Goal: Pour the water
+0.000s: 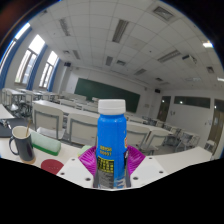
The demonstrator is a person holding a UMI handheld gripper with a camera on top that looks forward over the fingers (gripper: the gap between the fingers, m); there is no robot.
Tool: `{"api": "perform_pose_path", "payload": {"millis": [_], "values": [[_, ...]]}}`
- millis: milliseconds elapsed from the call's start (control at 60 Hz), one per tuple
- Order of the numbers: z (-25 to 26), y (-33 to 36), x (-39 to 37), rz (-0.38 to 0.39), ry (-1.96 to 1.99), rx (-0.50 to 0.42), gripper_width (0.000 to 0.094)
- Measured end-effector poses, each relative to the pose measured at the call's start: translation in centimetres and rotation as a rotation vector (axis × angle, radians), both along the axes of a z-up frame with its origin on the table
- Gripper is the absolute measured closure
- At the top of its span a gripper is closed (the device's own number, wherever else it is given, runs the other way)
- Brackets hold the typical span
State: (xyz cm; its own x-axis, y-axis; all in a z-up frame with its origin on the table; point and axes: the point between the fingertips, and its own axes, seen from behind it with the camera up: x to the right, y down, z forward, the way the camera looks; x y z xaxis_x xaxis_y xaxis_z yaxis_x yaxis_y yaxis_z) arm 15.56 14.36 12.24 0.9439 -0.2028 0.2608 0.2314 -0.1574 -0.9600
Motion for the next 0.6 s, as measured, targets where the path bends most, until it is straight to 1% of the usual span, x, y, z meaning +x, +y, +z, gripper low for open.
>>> {"api": "perform_pose_path", "payload": {"millis": [67, 100, 117, 183, 267, 333, 400, 417, 433, 450, 467, 517, 600], "values": [[2.1, 0.0, -3.0, 0.045, -0.216, -0.037, 0.0590], [3.1, -0.1, -4.1, 0.048, -0.348, -0.069, 0.0591], [2.9, 0.7, -4.3, 0.050, -0.414, -0.075, 0.0591], [5.3, 1.1, -6.8, 0.050, -0.703, -0.093, 0.0592], [7.2, 1.0, -10.9, 0.087, -1.033, -0.114, 0.0592], [7.5, 1.8, -13.5, 0.101, -1.297, -0.115, 0.0593], [8.6, 1.2, -15.7, 0.106, -1.561, -0.120, 0.0593], [8.6, 1.3, -16.1, 0.106, -1.626, -0.125, 0.0595], [9.6, 1.0, -15.6, 0.113, -1.691, -0.135, 0.0593], [9.2, 1.1, -15.8, 0.107, -1.750, -0.137, 0.0594], [8.8, 2.0, -16.0, 0.115, -1.794, -0.140, 0.0593], [8.5, 2.1, -16.7, 0.118, -1.927, -0.145, 0.0595], [8.8, 0.5, -17.9, 0.125, -2.067, -0.145, 0.0595]]}}
